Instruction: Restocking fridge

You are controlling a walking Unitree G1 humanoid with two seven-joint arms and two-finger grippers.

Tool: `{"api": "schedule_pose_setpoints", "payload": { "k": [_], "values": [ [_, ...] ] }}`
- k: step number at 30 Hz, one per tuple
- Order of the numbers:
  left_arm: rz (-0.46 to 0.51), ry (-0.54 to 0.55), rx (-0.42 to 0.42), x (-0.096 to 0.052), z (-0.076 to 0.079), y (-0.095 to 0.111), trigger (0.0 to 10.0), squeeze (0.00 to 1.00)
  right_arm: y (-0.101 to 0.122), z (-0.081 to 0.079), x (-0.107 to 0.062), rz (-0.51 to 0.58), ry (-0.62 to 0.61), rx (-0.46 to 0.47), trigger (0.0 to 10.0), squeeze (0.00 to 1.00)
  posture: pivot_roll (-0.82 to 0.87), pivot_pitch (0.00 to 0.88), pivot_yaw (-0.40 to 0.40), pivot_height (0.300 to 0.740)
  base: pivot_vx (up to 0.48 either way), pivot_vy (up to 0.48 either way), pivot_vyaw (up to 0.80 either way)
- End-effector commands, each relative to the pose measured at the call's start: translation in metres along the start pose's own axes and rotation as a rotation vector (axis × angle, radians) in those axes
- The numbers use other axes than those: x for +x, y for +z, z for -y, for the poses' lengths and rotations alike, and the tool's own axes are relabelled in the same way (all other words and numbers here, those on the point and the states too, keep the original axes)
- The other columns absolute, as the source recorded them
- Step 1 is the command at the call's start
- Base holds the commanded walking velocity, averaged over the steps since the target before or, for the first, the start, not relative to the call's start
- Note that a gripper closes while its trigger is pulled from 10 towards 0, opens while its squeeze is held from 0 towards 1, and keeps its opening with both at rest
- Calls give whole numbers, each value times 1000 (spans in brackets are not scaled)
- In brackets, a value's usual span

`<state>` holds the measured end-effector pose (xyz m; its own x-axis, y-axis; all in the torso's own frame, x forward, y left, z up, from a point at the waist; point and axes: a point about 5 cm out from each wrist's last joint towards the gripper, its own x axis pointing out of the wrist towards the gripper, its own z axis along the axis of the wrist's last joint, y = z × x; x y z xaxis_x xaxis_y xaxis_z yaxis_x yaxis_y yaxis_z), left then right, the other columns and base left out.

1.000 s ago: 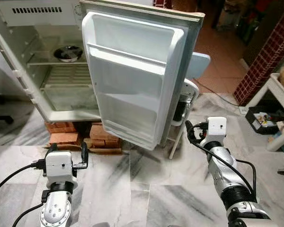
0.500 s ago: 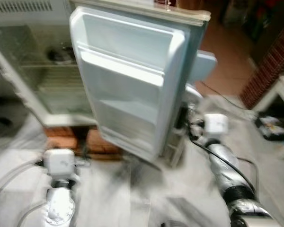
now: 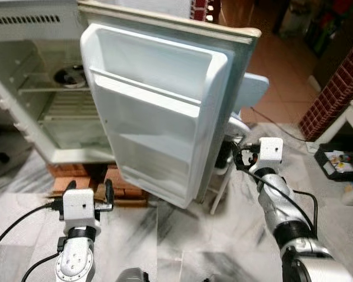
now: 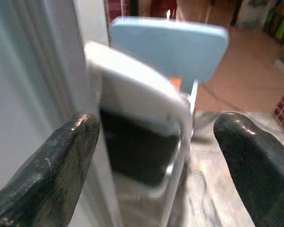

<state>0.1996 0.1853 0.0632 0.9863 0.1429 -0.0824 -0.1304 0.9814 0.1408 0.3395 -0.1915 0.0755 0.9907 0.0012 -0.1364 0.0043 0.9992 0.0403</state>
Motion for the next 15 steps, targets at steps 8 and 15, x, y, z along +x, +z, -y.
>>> {"api": "schedule_pose_setpoints", "payload": {
  "k": [8, 15],
  "values": [
    [-140, 43, 60, -23, -11, -27, 10000, 0, 53, -30, 33, 91, 25, 67, 10000, 0, 108, 75, -19, 740, 0, 0, 0],
    [-135, 43, 58, -23, -9, -24, 10000, 0, 79, -63, 44, 118, 51, 115, 10000, 0, 123, 77, -27, 740, 0, 0, 0]
  ]
}}
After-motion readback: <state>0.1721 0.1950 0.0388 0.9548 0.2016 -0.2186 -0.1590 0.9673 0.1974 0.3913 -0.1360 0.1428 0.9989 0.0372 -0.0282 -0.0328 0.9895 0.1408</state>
